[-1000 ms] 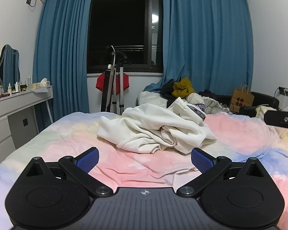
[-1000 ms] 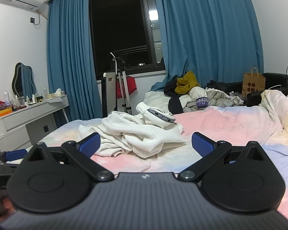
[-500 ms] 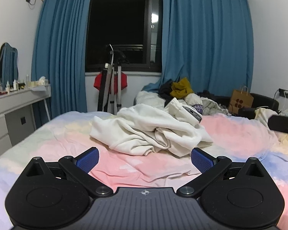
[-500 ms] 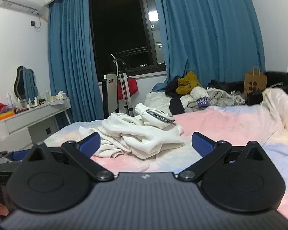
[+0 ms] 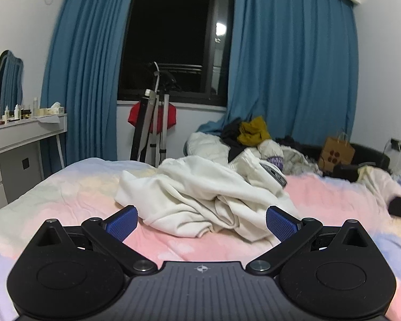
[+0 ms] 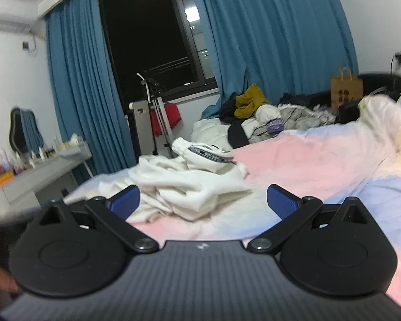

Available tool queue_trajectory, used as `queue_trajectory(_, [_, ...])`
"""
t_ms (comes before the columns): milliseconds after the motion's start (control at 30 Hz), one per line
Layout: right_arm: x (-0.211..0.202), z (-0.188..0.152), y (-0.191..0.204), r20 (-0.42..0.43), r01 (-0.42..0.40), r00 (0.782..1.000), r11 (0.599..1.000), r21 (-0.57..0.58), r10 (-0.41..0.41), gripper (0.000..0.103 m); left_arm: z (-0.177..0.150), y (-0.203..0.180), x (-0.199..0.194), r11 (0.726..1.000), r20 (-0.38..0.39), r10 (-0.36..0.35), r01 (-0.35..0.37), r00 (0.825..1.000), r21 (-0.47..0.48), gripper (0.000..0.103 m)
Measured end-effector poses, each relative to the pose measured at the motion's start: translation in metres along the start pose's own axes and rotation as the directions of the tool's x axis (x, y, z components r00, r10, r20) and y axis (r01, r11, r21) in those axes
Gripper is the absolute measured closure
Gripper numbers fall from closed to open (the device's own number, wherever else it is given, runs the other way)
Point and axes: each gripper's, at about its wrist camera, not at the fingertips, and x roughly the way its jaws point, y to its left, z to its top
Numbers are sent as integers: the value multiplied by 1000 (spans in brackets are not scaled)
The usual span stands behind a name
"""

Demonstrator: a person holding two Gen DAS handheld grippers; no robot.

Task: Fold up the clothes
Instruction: 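Grasp the ribbed cuff of the white pants with the right tool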

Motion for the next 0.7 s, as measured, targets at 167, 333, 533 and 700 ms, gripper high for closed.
queue_trajectory(167, [68, 19, -2, -63, -26, 997, 993, 112, 33, 0, 0, 20, 7, 999, -21, 16, -16, 1000, -36, 0])
queue_trajectory(333, [149, 31, 11, -85, 9, 996, 999, 38, -6, 0, -2, 41, 22, 998, -36, 59, -59, 998, 4, 0])
queue_trajectory(533, [258, 49, 27, -94, 0, 996, 1000, -22, -2, 4, -8, 77, 58, 993, -79, 96, -101, 992, -56, 0])
queue_trajectory(700, [341, 33, 56, -158, 50, 981, 941, -333, -109, 31, -19, 102, 85, 989, -112, 109, -119, 988, -85, 0])
